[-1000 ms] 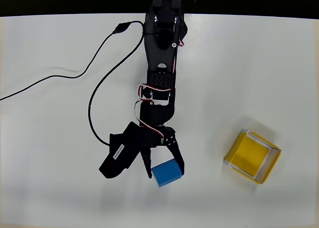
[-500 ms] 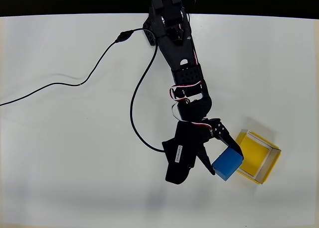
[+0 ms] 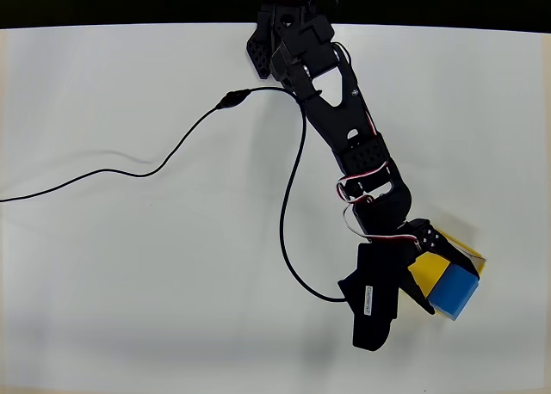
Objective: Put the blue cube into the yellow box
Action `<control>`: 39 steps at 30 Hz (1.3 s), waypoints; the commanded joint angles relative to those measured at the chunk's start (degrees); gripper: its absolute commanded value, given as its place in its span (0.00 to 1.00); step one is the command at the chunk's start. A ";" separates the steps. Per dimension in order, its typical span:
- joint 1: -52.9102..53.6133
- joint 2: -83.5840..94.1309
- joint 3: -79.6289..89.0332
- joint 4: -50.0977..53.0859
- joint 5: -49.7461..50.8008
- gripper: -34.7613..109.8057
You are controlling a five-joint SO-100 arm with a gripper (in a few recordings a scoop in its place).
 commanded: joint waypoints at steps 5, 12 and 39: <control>-0.79 1.32 -7.65 4.13 3.43 0.45; -0.26 -1.49 -9.93 10.63 6.42 0.45; -2.81 -14.85 -16.26 14.68 5.45 0.46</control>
